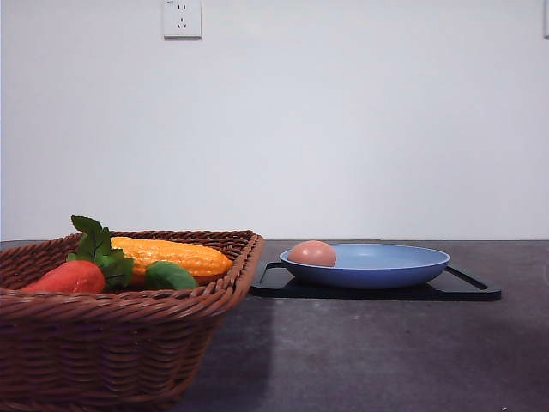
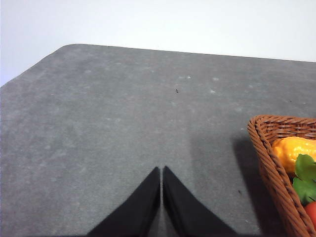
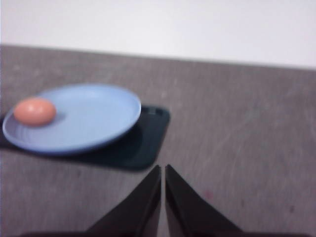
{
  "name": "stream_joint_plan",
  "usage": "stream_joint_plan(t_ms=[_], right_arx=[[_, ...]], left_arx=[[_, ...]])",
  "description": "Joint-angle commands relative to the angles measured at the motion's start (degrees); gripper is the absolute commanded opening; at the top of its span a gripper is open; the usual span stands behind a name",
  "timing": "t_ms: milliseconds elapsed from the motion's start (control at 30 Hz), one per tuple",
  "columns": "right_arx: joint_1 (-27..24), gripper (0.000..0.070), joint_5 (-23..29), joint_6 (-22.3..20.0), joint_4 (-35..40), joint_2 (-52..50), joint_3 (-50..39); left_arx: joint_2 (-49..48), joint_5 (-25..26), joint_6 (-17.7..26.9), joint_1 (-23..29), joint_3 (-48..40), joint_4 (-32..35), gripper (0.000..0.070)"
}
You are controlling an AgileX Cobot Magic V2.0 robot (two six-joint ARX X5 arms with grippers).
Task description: Transfer egg from basket to plate and serve
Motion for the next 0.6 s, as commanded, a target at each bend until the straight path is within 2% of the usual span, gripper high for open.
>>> stream_joint_plan(t_ms=[0,567], right_arx=[[0.0,0.0000,0.1,1.3,-0.4,0.0,-0.3],[0.0,0.0000,0.2,1.6,0.4,0.0,-0.3]], left_arx=[[-0.1,0.0,0.1,0.2,-1.5,-0.4,0.0000],[-0.1,0.0,0.1,0.2,-1.5,-0.4,0.0000]])
